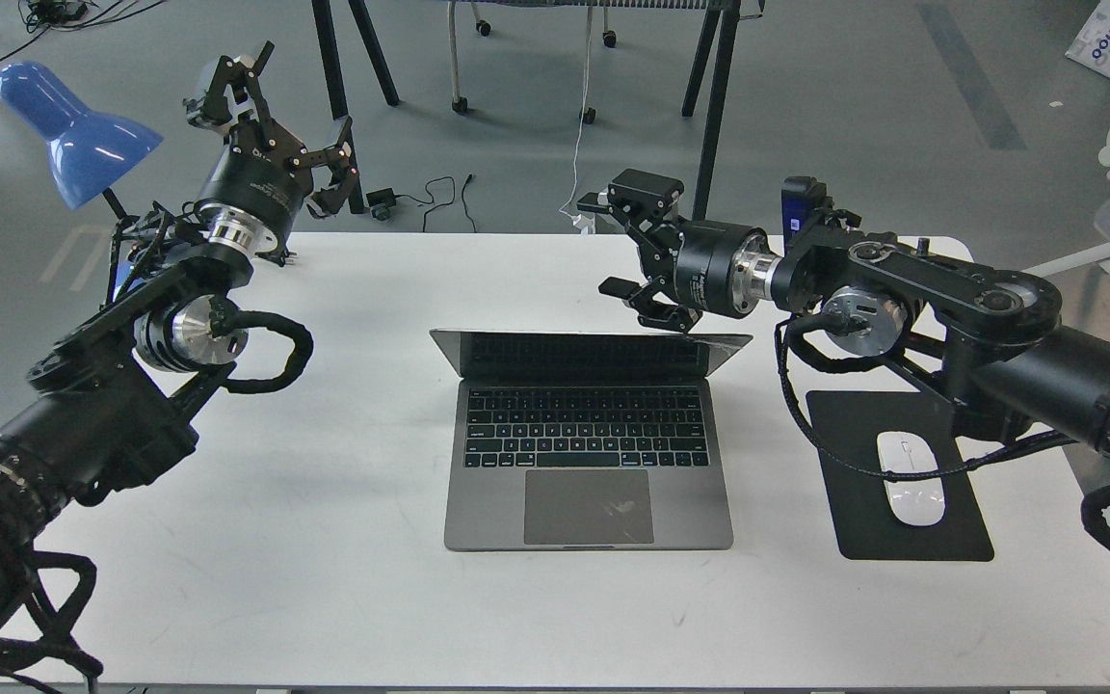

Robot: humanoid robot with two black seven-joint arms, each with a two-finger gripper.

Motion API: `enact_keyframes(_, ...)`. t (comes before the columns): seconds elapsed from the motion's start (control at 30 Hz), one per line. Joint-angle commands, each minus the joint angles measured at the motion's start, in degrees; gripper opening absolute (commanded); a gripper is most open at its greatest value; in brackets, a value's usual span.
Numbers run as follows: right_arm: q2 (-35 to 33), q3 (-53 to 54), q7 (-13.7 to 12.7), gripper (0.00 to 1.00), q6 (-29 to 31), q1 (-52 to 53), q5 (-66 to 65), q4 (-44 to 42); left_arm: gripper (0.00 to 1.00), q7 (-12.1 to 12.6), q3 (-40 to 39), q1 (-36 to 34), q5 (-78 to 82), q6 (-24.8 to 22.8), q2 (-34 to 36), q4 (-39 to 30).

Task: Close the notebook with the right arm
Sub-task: 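Push the laptop screen down toward the keyboard with the right gripper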

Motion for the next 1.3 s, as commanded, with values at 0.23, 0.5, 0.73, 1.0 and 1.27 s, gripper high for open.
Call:
enact_keyframes(0.23,-1.87,-2.53,0.01,1.00,3.68,-0.79,-4.57,5.81,1.00,0.00,0.00,0.00,-0.03,-0.05,0.00,0.00)
enact_keyframes(0.5,-1.61,-7.89,0.01,1.00,4.30,-0.97,-7.04,6.69,1.00,0.00,0.00,0.00,0.06,-0.05,0.00,0.00)
enact_keyframes(0.73,-1.17,-10.44,0.01,1.00,3.77,-2.11,-8.88,6.43,1.00,0.00,0.00,0.00,-0.03,-0.05,0.00,0.00)
enact_keyframes(1.0,-1.08,-10.44,0.01,1.00,3.16,-5.10,-11.52,5.72,1.00,0.00,0.00,0.00,0.06,-0.05,0.00,0.00)
enact_keyframes(1.27,-1.08,-10.53,0.01,1.00,2.01,-7.03,-11.70,5.11,1.00,0.00,0.09,0.00,-0.03,-0.05,0.00,0.00)
